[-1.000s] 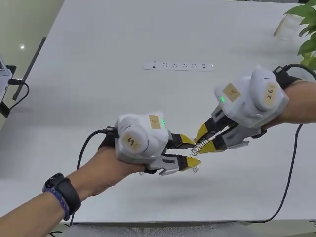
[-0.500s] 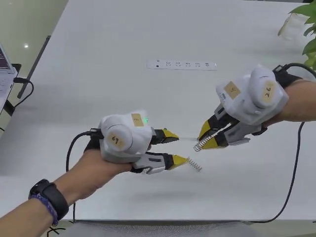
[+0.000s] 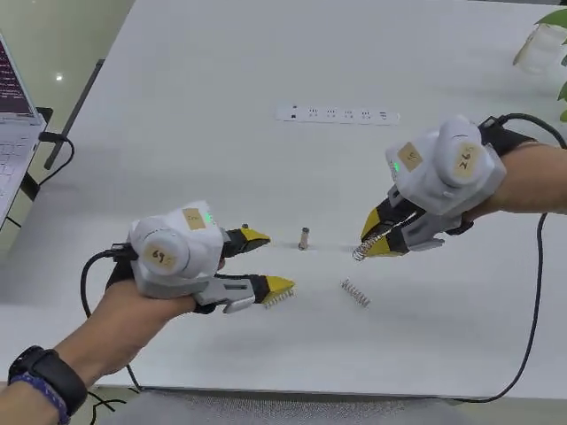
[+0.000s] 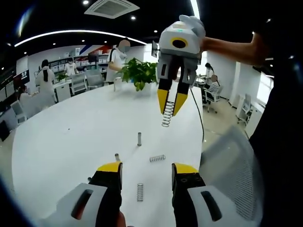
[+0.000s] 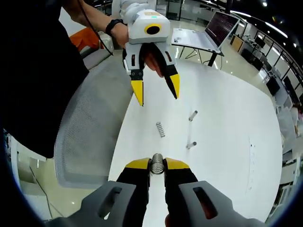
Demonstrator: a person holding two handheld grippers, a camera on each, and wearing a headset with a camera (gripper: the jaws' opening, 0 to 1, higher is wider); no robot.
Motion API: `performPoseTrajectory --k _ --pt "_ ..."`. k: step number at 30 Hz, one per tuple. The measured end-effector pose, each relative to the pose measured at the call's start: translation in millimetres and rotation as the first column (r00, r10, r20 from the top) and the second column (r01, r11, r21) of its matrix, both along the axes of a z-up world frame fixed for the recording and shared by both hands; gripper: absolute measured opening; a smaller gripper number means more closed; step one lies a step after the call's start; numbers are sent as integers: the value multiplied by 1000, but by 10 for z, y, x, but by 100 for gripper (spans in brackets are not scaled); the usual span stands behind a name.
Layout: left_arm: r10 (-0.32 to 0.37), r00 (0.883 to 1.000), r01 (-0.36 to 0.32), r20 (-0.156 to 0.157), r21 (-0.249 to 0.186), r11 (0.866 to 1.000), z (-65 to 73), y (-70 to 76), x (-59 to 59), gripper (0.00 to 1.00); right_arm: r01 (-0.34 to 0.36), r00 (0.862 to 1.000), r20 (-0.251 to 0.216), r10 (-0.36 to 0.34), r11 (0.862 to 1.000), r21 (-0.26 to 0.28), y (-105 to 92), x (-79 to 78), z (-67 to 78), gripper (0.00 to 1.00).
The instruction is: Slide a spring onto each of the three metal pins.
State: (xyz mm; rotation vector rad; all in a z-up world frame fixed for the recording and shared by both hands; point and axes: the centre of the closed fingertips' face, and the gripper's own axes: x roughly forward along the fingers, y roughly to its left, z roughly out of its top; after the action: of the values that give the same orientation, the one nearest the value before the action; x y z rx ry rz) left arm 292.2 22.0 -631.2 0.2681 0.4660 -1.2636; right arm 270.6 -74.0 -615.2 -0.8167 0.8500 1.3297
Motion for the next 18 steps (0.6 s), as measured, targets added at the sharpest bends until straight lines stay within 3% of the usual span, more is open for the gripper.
performPoseTrajectory --k 9,18 --pt "110 994 -110 -17 12 994 -90 356 90 41 26 1000 -4 -27 1000 -13 25 186 -116 8" --pt "187 982 -187 -29 13 982 -112 592 143 46 32 999 -6 -32 999 -26 84 304 -218 8"
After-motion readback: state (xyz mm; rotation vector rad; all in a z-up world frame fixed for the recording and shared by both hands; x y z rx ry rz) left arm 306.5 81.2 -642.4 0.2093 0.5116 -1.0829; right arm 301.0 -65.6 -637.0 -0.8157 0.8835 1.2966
